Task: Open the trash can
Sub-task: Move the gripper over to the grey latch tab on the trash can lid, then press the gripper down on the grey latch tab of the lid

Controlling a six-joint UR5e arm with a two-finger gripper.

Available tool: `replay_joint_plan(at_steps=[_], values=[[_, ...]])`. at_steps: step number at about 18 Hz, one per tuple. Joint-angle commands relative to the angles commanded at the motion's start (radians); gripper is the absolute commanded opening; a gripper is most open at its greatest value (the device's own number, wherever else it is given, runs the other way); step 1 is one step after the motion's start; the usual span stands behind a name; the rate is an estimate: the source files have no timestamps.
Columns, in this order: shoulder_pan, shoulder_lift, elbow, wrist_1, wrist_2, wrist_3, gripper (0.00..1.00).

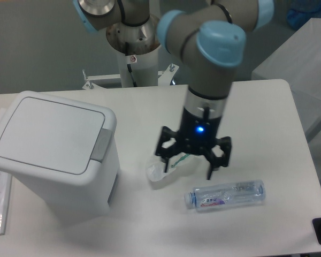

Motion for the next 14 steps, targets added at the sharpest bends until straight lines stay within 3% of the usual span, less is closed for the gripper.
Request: replay_joint_plan(at_steps=[4, 14], values=[[-0.028, 0.057, -0.04, 0.001, -0.037, -0.041, 1.0], [-0.048, 0.066, -0.107, 0.003, -0.026, -0.054, 1.0]])
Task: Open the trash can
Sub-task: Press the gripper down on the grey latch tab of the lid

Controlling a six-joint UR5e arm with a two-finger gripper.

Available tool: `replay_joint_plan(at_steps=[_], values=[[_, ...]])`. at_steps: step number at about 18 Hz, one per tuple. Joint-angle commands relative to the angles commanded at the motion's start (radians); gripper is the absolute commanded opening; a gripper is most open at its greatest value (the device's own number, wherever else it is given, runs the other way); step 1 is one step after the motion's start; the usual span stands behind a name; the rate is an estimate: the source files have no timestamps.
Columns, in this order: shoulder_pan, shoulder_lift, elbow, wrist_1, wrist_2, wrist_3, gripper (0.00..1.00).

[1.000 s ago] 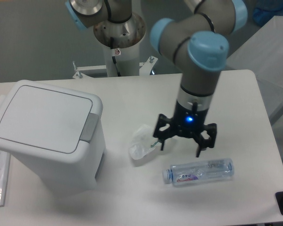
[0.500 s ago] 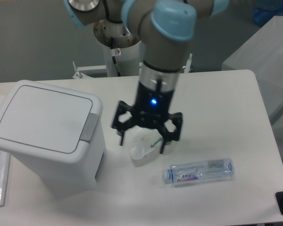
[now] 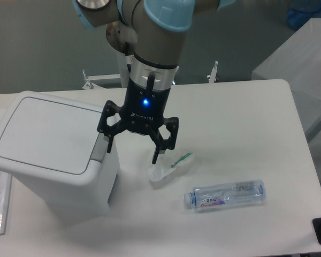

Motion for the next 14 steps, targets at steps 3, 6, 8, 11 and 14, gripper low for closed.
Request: replay_joint_plan(at_steps=[3, 6, 8, 11, 14], values=[[-0.002, 0.003, -0.02, 0.003, 0.0, 0.0, 1.0], [-0.002, 0.003, -0.023, 0.002, 0.0, 0.0, 1.0], [-0.003, 0.003, -0.023, 0.002, 0.0, 0.0, 1.0], [-0.003, 0.003, -0.026, 0.003, 0.0, 0.0, 1.0], [-0.005, 0.003, -0.029, 0.005, 0.0, 0.002, 1.0]])
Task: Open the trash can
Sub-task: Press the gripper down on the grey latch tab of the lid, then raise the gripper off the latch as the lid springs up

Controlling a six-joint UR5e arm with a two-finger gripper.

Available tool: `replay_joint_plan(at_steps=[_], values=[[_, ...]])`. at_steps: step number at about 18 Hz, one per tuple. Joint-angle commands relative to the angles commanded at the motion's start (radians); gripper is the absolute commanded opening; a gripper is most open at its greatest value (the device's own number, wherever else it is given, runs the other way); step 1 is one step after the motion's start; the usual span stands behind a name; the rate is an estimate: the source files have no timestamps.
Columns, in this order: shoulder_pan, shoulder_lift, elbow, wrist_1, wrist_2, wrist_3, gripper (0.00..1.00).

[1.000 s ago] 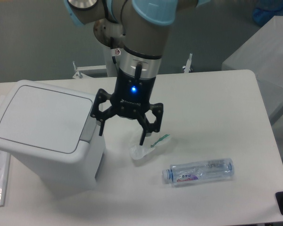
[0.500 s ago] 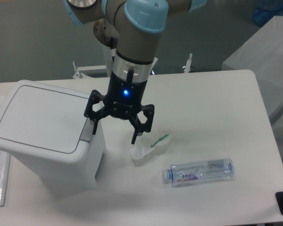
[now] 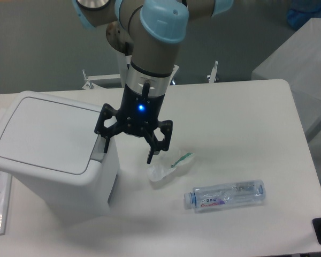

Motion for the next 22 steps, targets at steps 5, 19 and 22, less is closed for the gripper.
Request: replay_joint_plan(at_steps=[5, 19, 22], values=[[0.0, 0.0, -0.002, 0.002, 0.002, 0.0, 1.0], [0.0, 0.002, -0.011, 0.002, 0.0, 0.002, 1.0], [0.002, 0.006, 0.001, -0.003, -0.002, 0.003, 1.0]])
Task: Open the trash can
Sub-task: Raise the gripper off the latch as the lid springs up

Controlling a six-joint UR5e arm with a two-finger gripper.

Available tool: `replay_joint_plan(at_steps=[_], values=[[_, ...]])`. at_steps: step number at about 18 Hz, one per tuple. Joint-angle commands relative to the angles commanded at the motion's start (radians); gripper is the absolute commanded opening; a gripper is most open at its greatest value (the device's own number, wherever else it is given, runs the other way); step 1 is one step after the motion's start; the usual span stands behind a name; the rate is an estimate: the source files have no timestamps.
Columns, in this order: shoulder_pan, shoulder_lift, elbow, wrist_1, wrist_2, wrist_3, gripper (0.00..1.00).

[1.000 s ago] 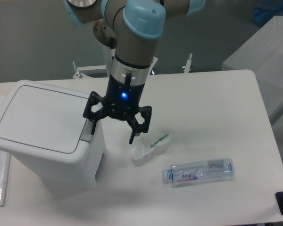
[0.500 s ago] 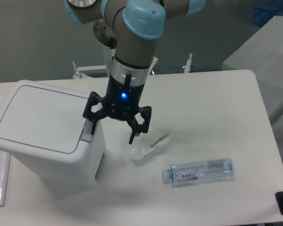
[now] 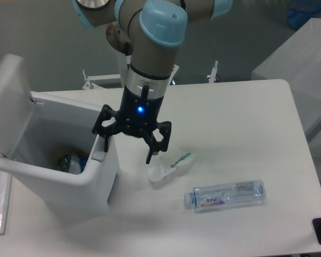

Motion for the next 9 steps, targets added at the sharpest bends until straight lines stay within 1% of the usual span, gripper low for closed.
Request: replay_joint_plan(at_steps=[4, 6, 9], values=[[0.02, -0.003, 0.029, 0.0, 0.0, 0.011, 1.0], [0.034, -0.012, 0.058, 0.005, 0.003, 0.012, 1.0], [0.083, -0.047, 0.084, 0.018, 0.009, 0.026, 1.0]])
